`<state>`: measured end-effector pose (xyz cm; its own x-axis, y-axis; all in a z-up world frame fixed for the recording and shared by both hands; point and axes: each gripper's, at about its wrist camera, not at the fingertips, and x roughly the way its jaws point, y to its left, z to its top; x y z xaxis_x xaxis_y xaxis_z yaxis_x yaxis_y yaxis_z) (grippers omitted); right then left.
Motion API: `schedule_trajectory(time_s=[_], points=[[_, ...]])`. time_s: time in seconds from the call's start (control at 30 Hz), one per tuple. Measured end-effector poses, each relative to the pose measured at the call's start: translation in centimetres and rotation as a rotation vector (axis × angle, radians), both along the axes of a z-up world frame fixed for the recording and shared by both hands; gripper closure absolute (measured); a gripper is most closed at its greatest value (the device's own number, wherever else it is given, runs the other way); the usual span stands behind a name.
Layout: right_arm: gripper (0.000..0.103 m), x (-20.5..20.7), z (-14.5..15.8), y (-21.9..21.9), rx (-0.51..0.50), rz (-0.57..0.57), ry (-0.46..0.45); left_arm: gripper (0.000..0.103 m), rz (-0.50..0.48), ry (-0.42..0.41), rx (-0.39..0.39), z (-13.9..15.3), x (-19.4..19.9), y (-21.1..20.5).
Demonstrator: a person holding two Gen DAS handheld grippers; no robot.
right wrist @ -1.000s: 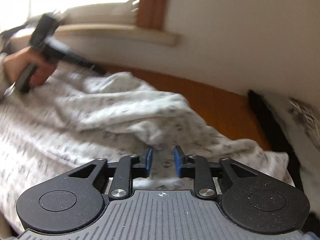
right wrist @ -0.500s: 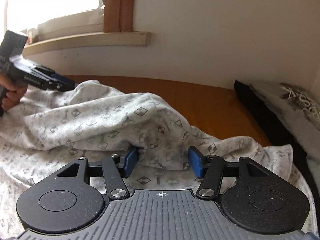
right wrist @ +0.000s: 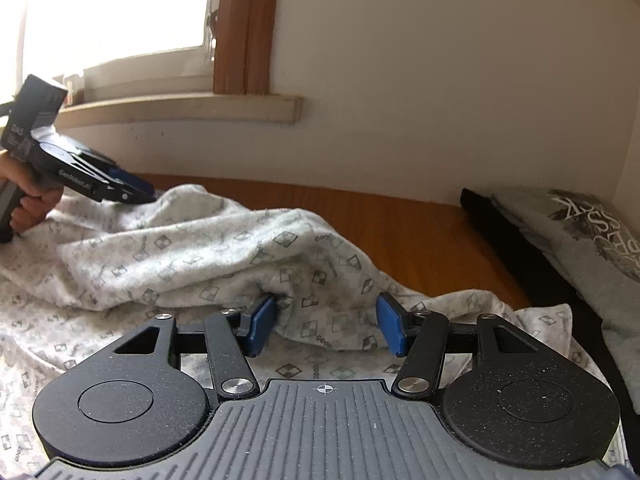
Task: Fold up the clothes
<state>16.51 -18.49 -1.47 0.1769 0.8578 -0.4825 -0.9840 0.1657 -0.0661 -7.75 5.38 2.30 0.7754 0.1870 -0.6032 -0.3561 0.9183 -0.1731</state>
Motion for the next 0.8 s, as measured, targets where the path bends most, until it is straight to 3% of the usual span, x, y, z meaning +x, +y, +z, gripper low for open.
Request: schedule_trajectory(time_s=[0.07,0.43,0.5,0.53,0.57,0.7,0.8], points=[[0.048,-0.1,0.0,0.2,-0.014,0.003,-0.007,0.066,0.010,-0.023,-0.115,0.1,0.4,0.7],[0.048,-1.4,-0.5,1.1,-0.082,0.064,-0.070,0.060,0.044,-0.026,-0.337,0.2,6.0,1.9],[0.050,-1.3,-0.5,1.1,-0.082,0.066,-0.064,0.063,0.044,-0.040,-0.340,0.1,6.3,1.8],[0.051,-1.3,-0.5,1.1,-0.081,0.069,-0.060,0.075,0.045,-0.049,-0.329,0.1,6.2,1.8],[0.057,-1.2,-0.5,1.1,-0.080,0.074,-0.055,0.099,0.046,-0.058,-0.318,0.1,6.2,1.7],[0.093,-0.9,-0.5,0.8,-0.057,0.064,-0.043,0.103,0.194,-0.187,-0.250,1.4,4.5,2.7],[0.094,-1.0,-0.2,-0.1,0.016,0.049,-0.045,0.103,0.209,-0.190,-0.237,1.8,4.5,3.2]])
